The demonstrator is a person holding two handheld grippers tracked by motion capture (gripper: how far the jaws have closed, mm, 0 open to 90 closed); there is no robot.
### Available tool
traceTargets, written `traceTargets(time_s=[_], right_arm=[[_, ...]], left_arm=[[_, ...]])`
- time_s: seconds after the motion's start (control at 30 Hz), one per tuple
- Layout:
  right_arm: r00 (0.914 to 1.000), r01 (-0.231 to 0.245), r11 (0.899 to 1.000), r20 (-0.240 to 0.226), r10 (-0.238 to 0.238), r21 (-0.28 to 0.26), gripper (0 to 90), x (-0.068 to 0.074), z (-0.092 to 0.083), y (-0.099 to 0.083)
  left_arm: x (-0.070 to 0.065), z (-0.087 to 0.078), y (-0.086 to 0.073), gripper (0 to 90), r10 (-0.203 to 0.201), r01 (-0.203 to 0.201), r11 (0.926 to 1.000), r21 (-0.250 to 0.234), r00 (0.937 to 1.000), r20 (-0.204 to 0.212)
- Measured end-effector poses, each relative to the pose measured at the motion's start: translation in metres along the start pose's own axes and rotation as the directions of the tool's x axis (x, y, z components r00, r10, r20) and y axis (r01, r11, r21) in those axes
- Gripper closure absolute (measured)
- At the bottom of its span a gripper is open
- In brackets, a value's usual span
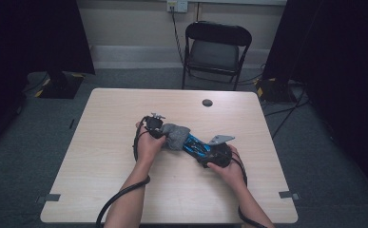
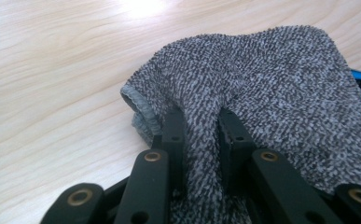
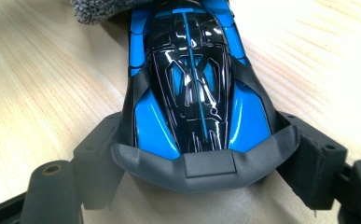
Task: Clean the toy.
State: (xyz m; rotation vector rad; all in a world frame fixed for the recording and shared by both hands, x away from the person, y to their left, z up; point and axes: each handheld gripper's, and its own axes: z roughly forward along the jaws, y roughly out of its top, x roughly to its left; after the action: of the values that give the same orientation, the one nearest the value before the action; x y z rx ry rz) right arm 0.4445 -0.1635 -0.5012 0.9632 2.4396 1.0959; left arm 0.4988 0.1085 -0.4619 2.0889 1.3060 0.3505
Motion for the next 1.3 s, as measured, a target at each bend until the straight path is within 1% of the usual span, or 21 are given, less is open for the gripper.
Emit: traceTargets(time_s=[0.13, 0.3, 0.4, 0.43, 0.5, 0.53, 0.57, 0.6, 0.63, 0.67, 0.7, 0.73, 0.77, 0.8, 0.83, 0.9, 0.97, 1.0, 1.07, 1.17, 1.3], right_arm=[[1.0000, 0.000, 1.000, 0.000, 0.000, 0.000, 23.1, 0.000, 0.000, 0.000], [1.0000, 0.000, 1.000, 0.000, 0.000, 0.000, 23.0, 0.000, 0.000, 0.000], [1.0000, 0.000, 1.000, 0.000, 0.000, 0.000, 23.0, 0.000, 0.000, 0.000], [1.0000, 0.000, 1.000, 0.000, 0.000, 0.000, 23.1, 0.000, 0.000, 0.000], [1.0000, 0.000, 1.000, 0.000, 0.000, 0.000, 23.1, 0.000, 0.000, 0.000], [1.0000, 0.000, 1.000, 0.000, 0.000, 0.000, 23.1, 0.000, 0.000, 0.000], [1.0000, 0.000, 1.000, 0.000, 0.000, 0.000, 23.1, 0.000, 0.000, 0.000], [1.0000, 0.000, 1.000, 0.000, 0.000, 0.000, 23.0, 0.000, 0.000, 0.000], [1.0000, 0.000, 1.000, 0.000, 0.000, 0.000, 23.1, 0.000, 0.000, 0.000], [1.0000, 0.000, 1.000, 0.000, 0.000, 0.000, 23.1, 0.000, 0.000, 0.000], [1.0000, 0.000, 1.000, 0.000, 0.000, 0.000, 23.1, 0.000, 0.000, 0.000], [1.0000, 0.000, 1.000, 0.000, 0.000, 0.000, 23.1, 0.000, 0.000, 0.000], [1.0000, 0.000, 1.000, 0.000, 0.000, 0.000, 23.1, 0.000, 0.000, 0.000], [1.0000, 0.000, 1.000, 0.000, 0.000, 0.000, 23.0, 0.000, 0.000, 0.000], [1.0000, 0.000, 1.000, 0.000, 0.000, 0.000, 23.0, 0.000, 0.000, 0.000], [1.0000, 0.000, 1.000, 0.000, 0.000, 0.000, 23.0, 0.000, 0.000, 0.000], [1.0000, 0.000, 1.000, 0.000, 0.000, 0.000, 23.0, 0.000, 0.000, 0.000], [1.0000, 0.000, 1.000, 0.000, 0.000, 0.000, 23.1, 0.000, 0.000, 0.000], [1.0000, 0.000, 1.000, 0.000, 0.000, 0.000, 23.1, 0.000, 0.000, 0.000], [1.0000, 0.000, 1.000, 0.000, 0.000, 0.000, 23.1, 0.000, 0.000, 0.000], [1.0000, 0.000, 1.000, 0.000, 0.000, 0.000, 23.0, 0.000, 0.000, 0.000]], left_arm=[[0.008, -0.005, -0.004, 75.6, -0.011, 0.011, 0.9999, 0.001, 0.9998, -0.016], [0.021, -0.014, -0.010, 75.6, -0.036, 0.036, 0.9993, -0.004, 0.9981, -0.049], [0.025, -0.018, -0.011, 75.6, -0.040, 0.040, 0.9992, -0.005, 0.9979, -0.051], [0.027, -0.022, -0.012, 75.6, -0.051, 0.050, 0.9987, -0.011, 0.9972, -0.055], [0.028, -0.024, -0.012, 75.6, -0.053, 0.053, 0.9985, -0.016, 0.9975, -0.046], [0.030, -0.029, -0.012, 75.7, -0.069, 0.068, 0.9973, -0.030, 0.9970, -0.036], [0.030, -0.029, -0.012, 75.6, -0.069, 0.068, 0.9973, -0.030, 0.9970, -0.036], [0.030, -0.032, -0.012, 75.7, -0.074, 0.073, 0.9967, -0.036, 0.9969, -0.028], [0.029, -0.038, -0.010, 75.7, -0.079, 0.079, 0.9955, -0.054, 0.9968, -0.006], [0.029, -0.038, -0.010, 75.7, -0.079, 0.079, 0.9955, -0.054, 0.9968, -0.006], [0.026, -0.043, -0.008, 75.7, -0.072, 0.072, 0.9952, -0.066, 0.9974, -0.002], [0.026, -0.043, -0.008, 75.7, -0.072, 0.072, 0.9952, -0.066, 0.9974, -0.002], [0.025, -0.045, -0.007, 75.7, -0.069, 0.069, 0.9948, -0.075, 0.9976, 0.005], [0.021, -0.050, -0.004, 75.7, -0.063, 0.065, 0.9942, -0.086, 0.9977, 0.025], [0.021, -0.050, -0.004, 75.7, -0.063, 0.065, 0.9942, -0.086, 0.9977, 0.025], [0.015, -0.053, -0.001, 75.7, -0.063, 0.068, 0.9927, -0.100, 0.9967, 0.053], [0.003, -0.054, 0.005, 75.6, -0.042, 0.052, 0.9924, -0.111, 0.9951, 0.089], [0.003, -0.054, 0.005, 75.6, -0.042, 0.052, 0.9924, -0.111, 0.9951, 0.089], [-0.007, -0.053, 0.009, 75.6, -0.033, 0.046, 0.9915, -0.121, 0.9933, 0.111], [-0.022, -0.049, 0.015, 75.6, -0.007, 0.023, 0.9925, -0.120, 0.9913, 0.132], [-0.039, -0.040, 0.019, 75.6, 0.008, 0.012, 0.9931, -0.116, 0.9857, 0.168]])
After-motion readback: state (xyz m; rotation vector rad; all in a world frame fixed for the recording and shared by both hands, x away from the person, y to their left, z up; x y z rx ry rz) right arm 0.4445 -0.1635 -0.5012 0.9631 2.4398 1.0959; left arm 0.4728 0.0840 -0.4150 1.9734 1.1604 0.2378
